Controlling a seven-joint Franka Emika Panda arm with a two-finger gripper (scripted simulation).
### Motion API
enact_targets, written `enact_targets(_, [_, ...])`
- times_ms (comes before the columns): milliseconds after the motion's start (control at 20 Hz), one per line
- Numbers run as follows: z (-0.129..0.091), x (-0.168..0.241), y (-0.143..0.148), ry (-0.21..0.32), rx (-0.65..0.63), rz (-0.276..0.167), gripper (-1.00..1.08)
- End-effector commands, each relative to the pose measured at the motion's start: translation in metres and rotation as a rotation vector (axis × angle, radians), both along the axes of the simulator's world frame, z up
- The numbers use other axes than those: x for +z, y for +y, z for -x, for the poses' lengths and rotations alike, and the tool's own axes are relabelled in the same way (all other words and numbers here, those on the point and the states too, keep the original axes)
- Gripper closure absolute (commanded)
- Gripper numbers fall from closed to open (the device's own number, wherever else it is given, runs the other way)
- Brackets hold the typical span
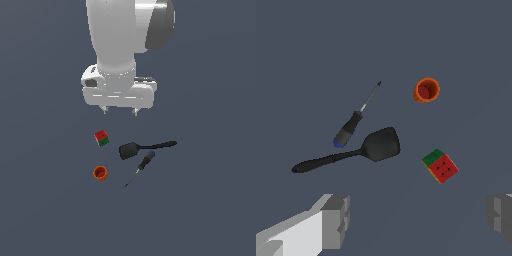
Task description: Pick up a designated object from a clutter of objects.
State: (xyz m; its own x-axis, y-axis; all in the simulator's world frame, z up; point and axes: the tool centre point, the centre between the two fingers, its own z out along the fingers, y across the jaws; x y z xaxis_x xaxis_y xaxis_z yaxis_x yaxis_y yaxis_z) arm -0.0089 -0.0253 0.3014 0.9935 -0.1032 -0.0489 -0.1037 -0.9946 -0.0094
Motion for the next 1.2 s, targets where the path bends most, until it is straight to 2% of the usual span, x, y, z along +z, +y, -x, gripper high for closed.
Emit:
enact_targets(0, [0.0, 0.0, 0.0, 0.0, 0.0, 0.0, -0.92])
enact_targets(700, [-0.006, 0.012, -0.006, -0.019, 0.02, 0.003, -0.92])
enact_targets(1150, [-0.028, -0.014, -0.017, -0.024, 0.022, 0.004, -0.92])
